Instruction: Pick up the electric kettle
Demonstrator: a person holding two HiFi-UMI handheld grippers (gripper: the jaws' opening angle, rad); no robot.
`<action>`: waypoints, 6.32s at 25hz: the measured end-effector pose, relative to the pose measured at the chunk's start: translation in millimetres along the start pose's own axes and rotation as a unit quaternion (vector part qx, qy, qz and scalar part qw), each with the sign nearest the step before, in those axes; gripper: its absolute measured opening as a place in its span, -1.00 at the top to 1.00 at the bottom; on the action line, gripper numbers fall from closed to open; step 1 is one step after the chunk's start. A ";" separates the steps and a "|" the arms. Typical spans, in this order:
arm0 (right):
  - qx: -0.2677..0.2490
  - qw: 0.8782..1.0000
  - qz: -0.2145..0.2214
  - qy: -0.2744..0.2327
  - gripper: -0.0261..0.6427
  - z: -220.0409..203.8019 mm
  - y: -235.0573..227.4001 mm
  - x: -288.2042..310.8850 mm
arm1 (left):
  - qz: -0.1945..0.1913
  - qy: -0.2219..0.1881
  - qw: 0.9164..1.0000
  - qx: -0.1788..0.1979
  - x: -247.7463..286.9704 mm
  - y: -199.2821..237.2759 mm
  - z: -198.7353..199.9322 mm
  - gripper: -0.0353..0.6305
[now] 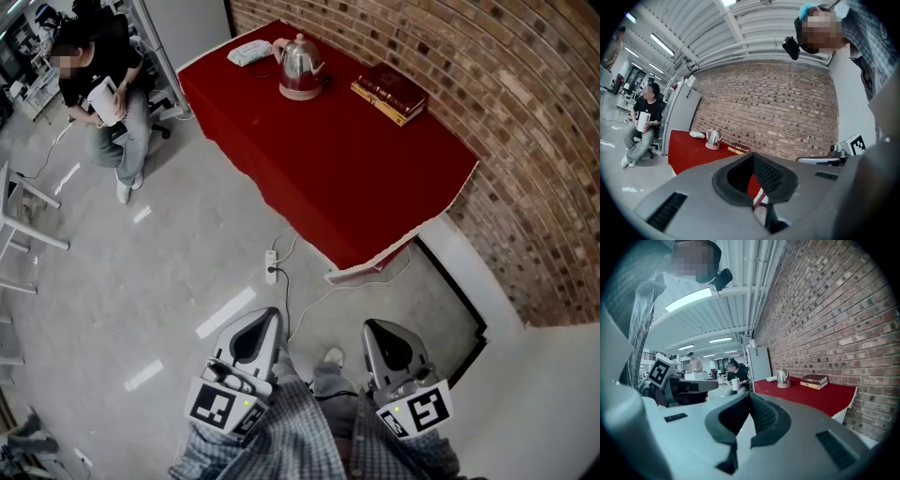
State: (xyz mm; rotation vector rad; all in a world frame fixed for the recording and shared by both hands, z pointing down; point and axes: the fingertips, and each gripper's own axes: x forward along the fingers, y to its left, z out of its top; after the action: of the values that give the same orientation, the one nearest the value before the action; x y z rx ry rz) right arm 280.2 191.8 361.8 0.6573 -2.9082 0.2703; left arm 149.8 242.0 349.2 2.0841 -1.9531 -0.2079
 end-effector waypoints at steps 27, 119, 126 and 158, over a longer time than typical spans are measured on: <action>-0.016 0.997 -0.066 -0.036 0.90 60.9 44.0 197.4 | -0.059 -0.039 0.997 0.029 43.5 201.3 97.8 0.87; 0.133 0.945 -0.296 0.040 0.90 81.1 -283.0 587.4 | -0.182 0.164 0.964 -0.108 661.3 517.1 40.2 0.33; 0.133 0.941 -0.307 0.051 0.90 73.1 -286.3 587.9 | -0.166 0.171 0.966 -0.100 679.6 521.0 27.6 0.33; 0.314 0.840 -0.399 -0.194 0.54 29.7 -380.6 602.3 | -0.182 0.178 0.961 -0.109 693.7 518.6 20.1 0.50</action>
State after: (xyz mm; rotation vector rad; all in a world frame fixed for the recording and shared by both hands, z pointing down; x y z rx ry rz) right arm -94.4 -399.8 496.9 2.1402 -2.4951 1.0795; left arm -297.0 -474.8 541.9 2.1389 -1.2756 -0.1041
